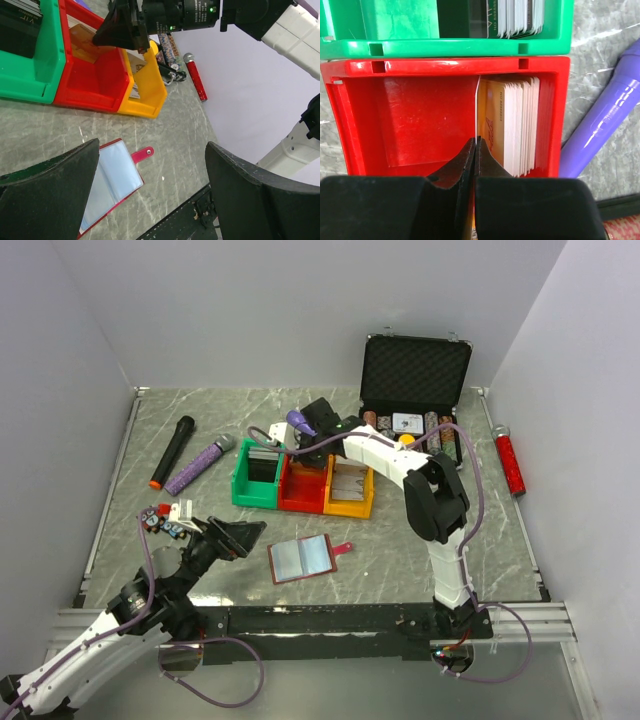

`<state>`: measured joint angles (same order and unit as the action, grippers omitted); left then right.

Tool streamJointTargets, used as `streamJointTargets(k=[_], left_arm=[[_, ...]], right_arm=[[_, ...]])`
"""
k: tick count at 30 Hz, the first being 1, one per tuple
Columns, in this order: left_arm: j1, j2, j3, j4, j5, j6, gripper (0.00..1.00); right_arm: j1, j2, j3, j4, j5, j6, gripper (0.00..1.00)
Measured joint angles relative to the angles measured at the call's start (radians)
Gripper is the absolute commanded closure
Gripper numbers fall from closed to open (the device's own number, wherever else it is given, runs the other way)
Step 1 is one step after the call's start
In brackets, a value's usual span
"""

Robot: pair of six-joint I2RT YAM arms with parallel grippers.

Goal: Take the credit cards out of the card holder
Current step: Place the credit card in the storage box.

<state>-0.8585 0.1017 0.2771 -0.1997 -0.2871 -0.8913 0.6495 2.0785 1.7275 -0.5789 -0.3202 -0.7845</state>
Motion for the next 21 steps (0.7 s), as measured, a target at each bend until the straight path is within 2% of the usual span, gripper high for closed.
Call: streamJointTargets(k=[14, 21], left_arm=[[0.0, 0.014, -0.003, 0.021, 0.002, -0.001, 0.09], [0.0, 0.021, -0.013, 0.034, 0.003, -0.001, 0.09]], right_arm=[[0.005, 0.016, -0.029, 0.018, 0.023, 0.002, 1.0], [0.005, 0.034, -0.044, 0.055, 0.047, 0.01, 0.89]])
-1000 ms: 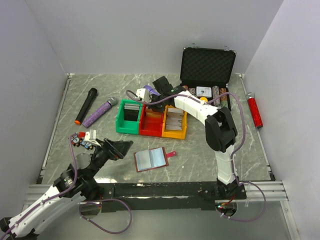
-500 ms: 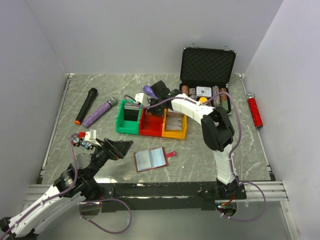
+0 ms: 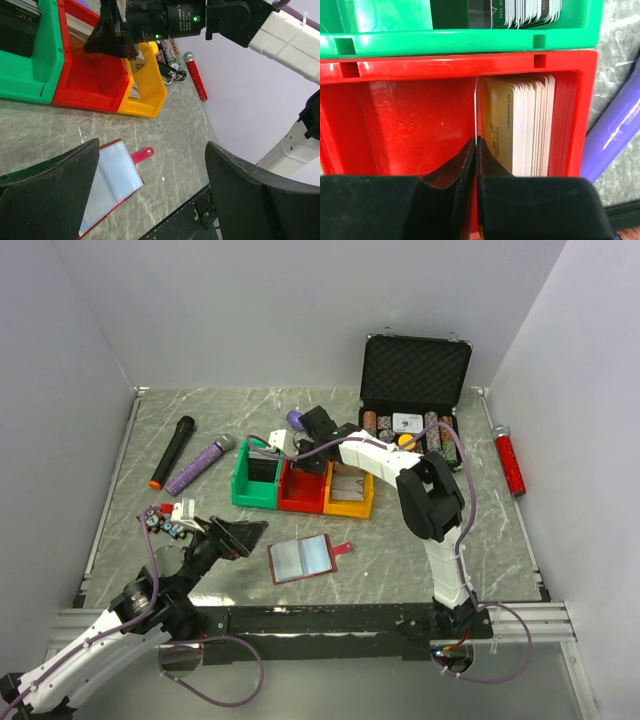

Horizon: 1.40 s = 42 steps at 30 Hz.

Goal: Take the credit cards out of the card holder
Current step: Place the credit card in the storage box.

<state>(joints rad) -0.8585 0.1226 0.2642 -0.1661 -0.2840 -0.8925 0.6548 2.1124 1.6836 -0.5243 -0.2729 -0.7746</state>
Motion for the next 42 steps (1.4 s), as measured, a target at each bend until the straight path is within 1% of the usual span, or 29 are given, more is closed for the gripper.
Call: streamJointTargets(k=[6, 8, 9, 10, 12, 17, 25, 34, 42], left_arm=[[0.0, 0.003, -0.001, 0.005, 0.006, 0.0, 0.09], [0.0, 0.008, -0.001, 0.005, 0.006, 0.0, 0.09], [0.0, 0.009, -0.001, 0.005, 0.007, 0.0, 0.09], [0.0, 0.01, -0.001, 0.006, 0.007, -0.001, 0.09], [0.0, 0.01, -0.002, 0.006, 0.007, -0.003, 0.09], [0.0, 0.01, -0.005, 0.014, 0.006, -0.003, 0.09], [0.0, 0.013, -0.005, 0.027, 0.006, -0.002, 0.09], [0.0, 0.013, -0.005, 0.027, 0.007, -0.001, 0.09], [0.0, 0.019, -0.005, 0.027, 0.008, 0.0, 0.09]], right_arm=[[0.003, 0.0, -0.02, 0.016, 0.033, 0.008, 0.84], [0.003, 0.0, -0.021, 0.016, 0.047, 0.015, 0.79], [0.003, 0.0, -0.021, 0.018, 0.052, 0.019, 0.73], [0.003, 0.0, -0.021, 0.019, 0.06, 0.022, 0.65], [0.003, 0.0, -0.021, 0.026, 0.075, 0.027, 0.61], [0.008, -0.001, -0.021, 0.026, 0.091, 0.042, 0.59], [0.011, -0.001, -0.015, 0.033, 0.132, 0.062, 0.59], [0.011, -0.013, -0.015, 0.076, 0.194, 0.075, 0.58], [0.008, -0.022, 0.005, 0.144, 0.278, 0.075, 0.56]])
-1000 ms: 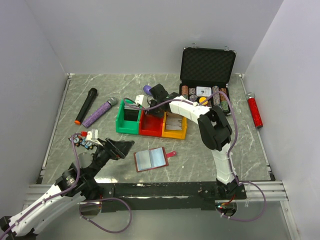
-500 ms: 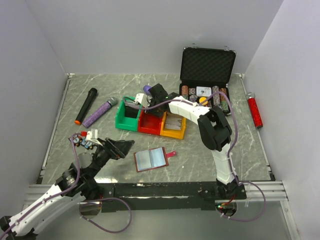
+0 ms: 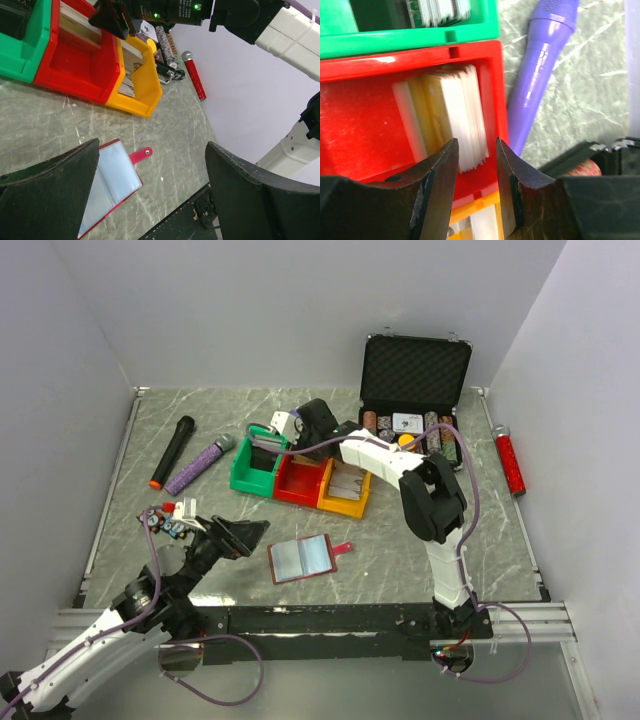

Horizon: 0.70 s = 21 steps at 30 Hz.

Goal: Take the credit cards out of the card holder
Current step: Place the credit card in the storage box, then reset both arms

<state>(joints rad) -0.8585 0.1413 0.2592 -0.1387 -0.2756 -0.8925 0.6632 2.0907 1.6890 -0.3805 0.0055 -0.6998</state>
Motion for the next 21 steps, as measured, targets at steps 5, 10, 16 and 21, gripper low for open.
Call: streamJointTargets(k=[5, 10, 16, 21], left_arm=[[0.0, -0.002, 0.0, -0.001, 0.001, -0.002, 0.09], [0.0, -0.009, 0.0, -0.001, 0.001, -0.003, 0.09], [0.0, -0.001, 0.0, 0.006, 0.002, -0.003, 0.09], [0.0, 0.029, 0.0, 0.022, 0.009, -0.003, 0.08]], right_arm=[[-0.004, 0.0, 0.021, 0.008, 0.03, 0.001, 0.56], [-0.015, 0.0, 0.02, 0.043, 0.037, 0.008, 0.55], [-0.018, -0.049, -0.028, 0.081, 0.014, 0.05, 0.54], [-0.018, -0.188, -0.157, 0.161, -0.015, 0.132, 0.48]])
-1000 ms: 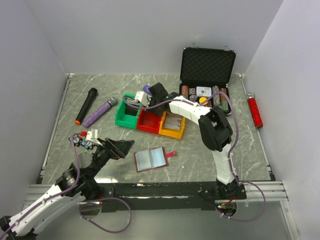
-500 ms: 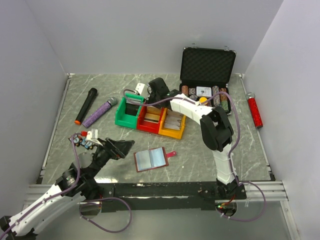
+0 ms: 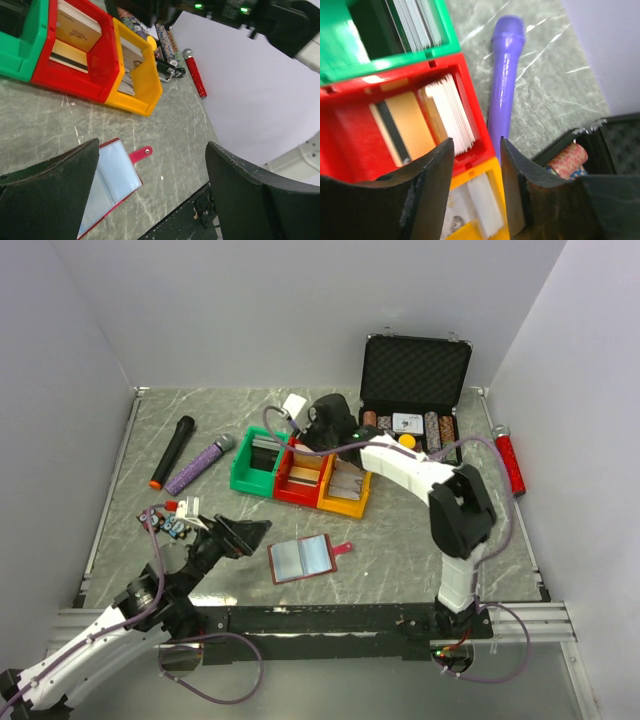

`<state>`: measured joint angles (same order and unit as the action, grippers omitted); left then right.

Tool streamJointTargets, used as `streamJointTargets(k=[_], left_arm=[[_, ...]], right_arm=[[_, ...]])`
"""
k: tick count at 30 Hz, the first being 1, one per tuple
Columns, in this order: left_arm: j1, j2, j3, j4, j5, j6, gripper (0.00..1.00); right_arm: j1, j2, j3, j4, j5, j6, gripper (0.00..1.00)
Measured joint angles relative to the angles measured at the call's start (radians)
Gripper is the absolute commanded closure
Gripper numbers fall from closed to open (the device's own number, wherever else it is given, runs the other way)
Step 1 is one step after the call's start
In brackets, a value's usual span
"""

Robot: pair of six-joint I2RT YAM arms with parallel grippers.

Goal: Take the credit cards out of the card holder
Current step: Reset both arms

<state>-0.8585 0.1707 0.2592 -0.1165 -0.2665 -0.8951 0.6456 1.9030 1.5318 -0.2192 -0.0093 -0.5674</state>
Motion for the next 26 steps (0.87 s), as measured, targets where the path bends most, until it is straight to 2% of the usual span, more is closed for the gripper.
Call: streamJointTargets(k=[2, 3, 4, 10, 14, 19, 26], left_arm=[[0.0, 0.009, 0.0, 0.001, 0.0, -0.001, 0.07], [0.0, 0.016, 0.0, 0.0, -0.001, -0.001, 0.06], [0.0, 0.025, 0.001, -0.002, -0.003, -0.001, 0.05], [0.0, 0.109, 0.051, -0.055, -0.058, -0.013, 0.01], [0.0, 0.195, 0.119, -0.121, -0.118, -0.046, 0.03], [0.0, 0.313, 0.215, -0.219, -0.213, -0.127, 0.03], [0.0, 0.458, 0.292, -0.293, -0.307, -0.198, 0.03]], right_arm=[[0.0, -0.067, -0.059, 0.04, -0.006, 0.043, 0.41], [0.003, -0.103, -0.09, 0.065, -0.009, 0.068, 0.34], [0.005, -0.138, -0.12, 0.086, -0.011, 0.093, 0.01], [0.011, -0.367, -0.336, 0.233, -0.063, 0.271, 0.0], [0.019, -0.535, -0.511, 0.336, -0.092, 0.48, 0.0], [0.019, -0.682, -0.657, 0.338, -0.117, 0.674, 0.0], [0.023, -0.944, -0.887, 0.308, -0.169, 0.814, 0.0]])
